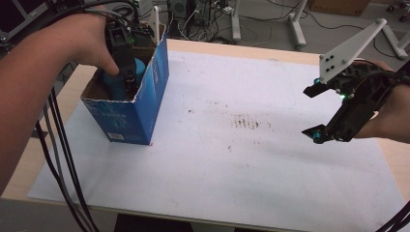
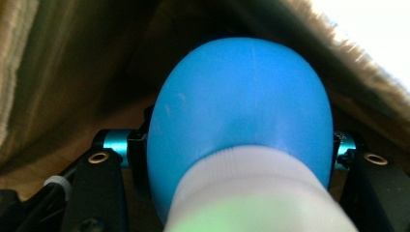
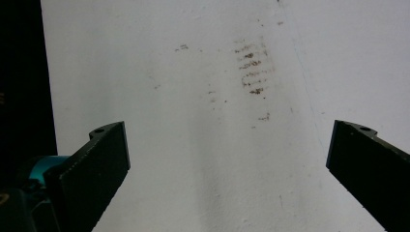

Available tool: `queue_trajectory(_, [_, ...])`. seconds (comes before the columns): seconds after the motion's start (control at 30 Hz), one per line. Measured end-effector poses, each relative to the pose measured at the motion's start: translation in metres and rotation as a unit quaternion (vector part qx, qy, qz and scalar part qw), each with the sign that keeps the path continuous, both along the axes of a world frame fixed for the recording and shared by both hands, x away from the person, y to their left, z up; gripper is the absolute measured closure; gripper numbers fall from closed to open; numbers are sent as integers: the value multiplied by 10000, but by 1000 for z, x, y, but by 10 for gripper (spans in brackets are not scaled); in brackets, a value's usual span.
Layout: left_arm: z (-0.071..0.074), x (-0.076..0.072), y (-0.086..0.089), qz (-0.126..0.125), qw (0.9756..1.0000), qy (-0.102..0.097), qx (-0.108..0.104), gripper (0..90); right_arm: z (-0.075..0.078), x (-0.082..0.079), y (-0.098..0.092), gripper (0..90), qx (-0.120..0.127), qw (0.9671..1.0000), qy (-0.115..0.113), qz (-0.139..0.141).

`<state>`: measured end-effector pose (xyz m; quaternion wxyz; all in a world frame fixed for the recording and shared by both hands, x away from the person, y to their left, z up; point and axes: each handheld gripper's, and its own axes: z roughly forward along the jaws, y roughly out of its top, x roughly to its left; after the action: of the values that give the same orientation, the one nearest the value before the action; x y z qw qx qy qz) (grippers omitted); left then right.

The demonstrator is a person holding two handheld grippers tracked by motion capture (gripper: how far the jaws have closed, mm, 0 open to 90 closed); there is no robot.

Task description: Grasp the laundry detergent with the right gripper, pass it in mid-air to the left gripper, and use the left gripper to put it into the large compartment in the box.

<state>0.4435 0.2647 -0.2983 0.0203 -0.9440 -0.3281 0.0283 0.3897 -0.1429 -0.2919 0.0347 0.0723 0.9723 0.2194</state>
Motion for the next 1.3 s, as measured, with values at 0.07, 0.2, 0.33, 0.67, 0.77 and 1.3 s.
queue_trajectory(0.07, [0,-1,0,17,10000,0,-4,382,-2,1,0,6,3,10000,6,5])
queue_trajectory(0.2, [0,-1,1,54,10000,28,-28,374,-5,2,1,6,-8,10000,33,5])
queue_trajectory(0.33, [5,-2,3,130,9998,-17,-148,316,-5,2,2,6,7,10000,32,26])
queue_trajectory(0.67, [21,-5,3,297,9994,-150,-131,261,-2,-2,-1,6,29,10000,0,36])
queue_trajectory(0.77, [27,-6,3,294,9993,-160,-142,261,-2,-3,0,6,16,10000,-1,43])
queue_trajectory(1.3, [65,-16,-5,305,9989,-348,41,177,4,-3,-10,6,98,9999,23,24])
